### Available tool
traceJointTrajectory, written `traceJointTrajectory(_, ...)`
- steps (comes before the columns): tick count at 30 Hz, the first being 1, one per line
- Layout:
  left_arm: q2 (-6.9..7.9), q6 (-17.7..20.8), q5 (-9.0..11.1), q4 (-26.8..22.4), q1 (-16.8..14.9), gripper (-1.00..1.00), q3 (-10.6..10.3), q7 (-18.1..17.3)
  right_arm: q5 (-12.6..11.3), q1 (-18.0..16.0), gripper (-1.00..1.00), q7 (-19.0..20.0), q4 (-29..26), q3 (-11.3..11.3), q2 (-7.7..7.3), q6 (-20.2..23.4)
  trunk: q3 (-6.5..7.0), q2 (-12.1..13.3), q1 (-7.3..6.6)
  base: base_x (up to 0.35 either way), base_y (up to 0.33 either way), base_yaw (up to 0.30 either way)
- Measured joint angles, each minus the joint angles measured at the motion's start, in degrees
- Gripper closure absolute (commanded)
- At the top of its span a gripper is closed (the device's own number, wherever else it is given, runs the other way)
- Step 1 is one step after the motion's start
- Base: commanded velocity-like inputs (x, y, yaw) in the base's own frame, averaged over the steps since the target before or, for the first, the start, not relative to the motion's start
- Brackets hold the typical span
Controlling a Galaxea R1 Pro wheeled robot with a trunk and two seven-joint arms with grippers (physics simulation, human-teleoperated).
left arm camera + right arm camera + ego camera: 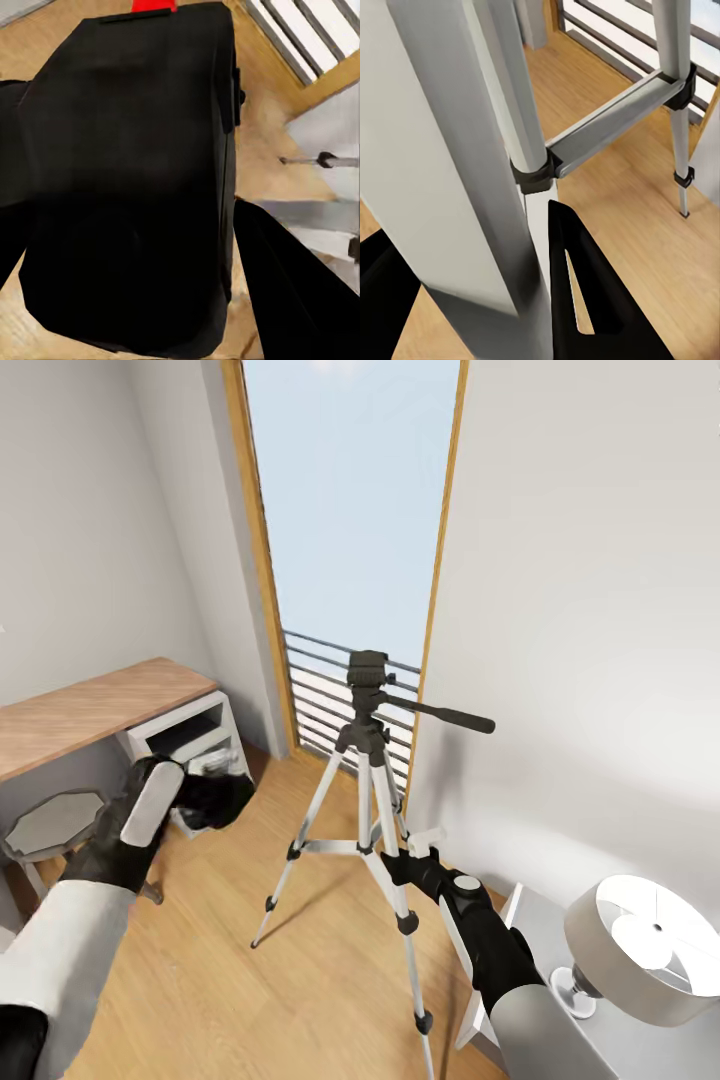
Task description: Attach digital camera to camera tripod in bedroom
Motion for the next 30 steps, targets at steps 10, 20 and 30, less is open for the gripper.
traceJointTrajectory(10,-7.74,-0.21,2.05,19.38,-36.59,1.0,0.33,12.8,0.07,0.01,1.0,-0.06,0.07,0.07,-0.01,-0.04,0.03,-0.03,-0.01,0.0,0.0,0.0)
traceJointTrajectory(20,-9.58,-0.01,3.9,19.61,-39.46,1.0,0.45,12.7,0.1,0.02,1.0,0.06,-0.09,0.06,0.0,0.18,0.01,-0.02,-0.01,0.0,0.0,0.0)
traceJointTrajectory(30,-10.87,0.16,8.96,15.98,-39.67,1.0,-0.44,7.24,0.18,0.25,1.0,0.1,-0.28,0.05,-0.01,0.06,0.01,-0.02,-0.01,0.0,0.0,0.0)
